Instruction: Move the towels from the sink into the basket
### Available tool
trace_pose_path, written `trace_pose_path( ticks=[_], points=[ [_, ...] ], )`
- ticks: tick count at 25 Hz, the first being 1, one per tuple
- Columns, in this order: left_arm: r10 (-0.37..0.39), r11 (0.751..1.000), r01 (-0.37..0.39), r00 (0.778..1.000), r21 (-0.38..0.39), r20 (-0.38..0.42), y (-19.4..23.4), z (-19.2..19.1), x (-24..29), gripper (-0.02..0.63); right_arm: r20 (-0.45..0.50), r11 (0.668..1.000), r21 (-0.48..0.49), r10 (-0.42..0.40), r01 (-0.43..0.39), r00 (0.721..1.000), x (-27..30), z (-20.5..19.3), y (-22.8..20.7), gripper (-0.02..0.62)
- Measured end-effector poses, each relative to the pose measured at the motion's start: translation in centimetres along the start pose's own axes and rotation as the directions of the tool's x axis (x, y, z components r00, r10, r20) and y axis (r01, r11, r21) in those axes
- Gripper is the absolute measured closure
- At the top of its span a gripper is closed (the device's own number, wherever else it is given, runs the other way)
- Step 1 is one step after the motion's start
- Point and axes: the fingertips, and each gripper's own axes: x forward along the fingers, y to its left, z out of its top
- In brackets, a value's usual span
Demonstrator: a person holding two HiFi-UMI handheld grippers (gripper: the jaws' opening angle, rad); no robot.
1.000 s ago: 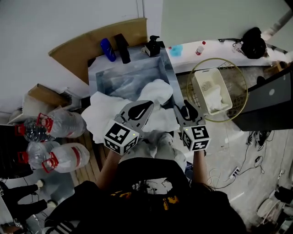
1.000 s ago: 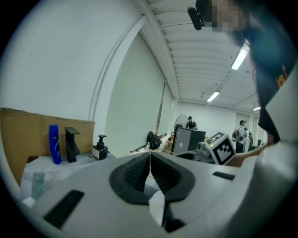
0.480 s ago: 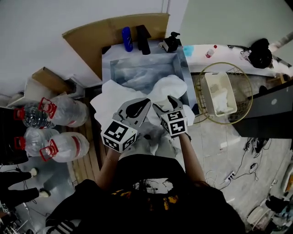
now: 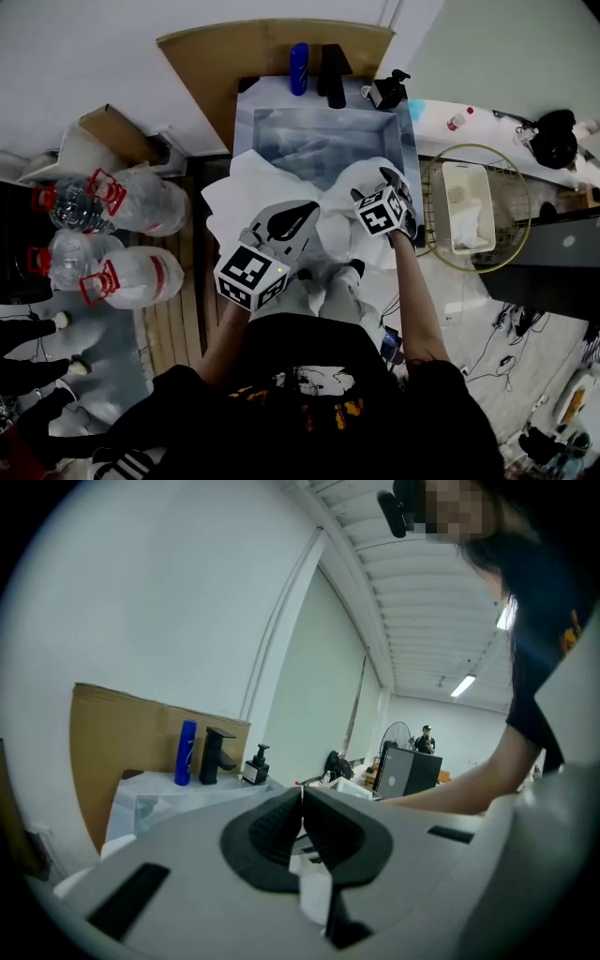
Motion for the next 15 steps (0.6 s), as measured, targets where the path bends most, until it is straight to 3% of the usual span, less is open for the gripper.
trace_pose_path(
  ticks=[4, 10, 13, 15],
  points=[
    [0.02, 1.0, -0.02, 1.0, -0.012, -0.01, 0.9, -0.2, 0.1, 0.598, -0.118, 0.991, -0.124, 0.024, -0.039, 0.993, 3.1, -1.6, -0.3, 0.232],
    [0.054, 0.998, -0.055, 0.998, -0.021, -0.022, 2.0, -0.2, 0.5, 0.598, -0.264, 0.971, -0.179, 0.106, -0.157, 0.959, 6.6, -4.2, 1.2, 0.24],
    [0.071, 0.997, -0.072, 0.997, -0.024, -0.024, 2.5, -0.2, 0.5, 0.598, -0.303, 0.967, -0.123, 0.176, -0.222, 0.937, 7.5, -4.9, 1.9, 0.401],
    [0.08, 0.996, -0.08, 0.997, -0.028, -0.025, 2.7, -0.1, 0.4, 0.598, -0.275, 0.975, -0.094, 0.171, -0.204, 0.946, 7.3, -4.5, 1.4, 0.463]
  ],
)
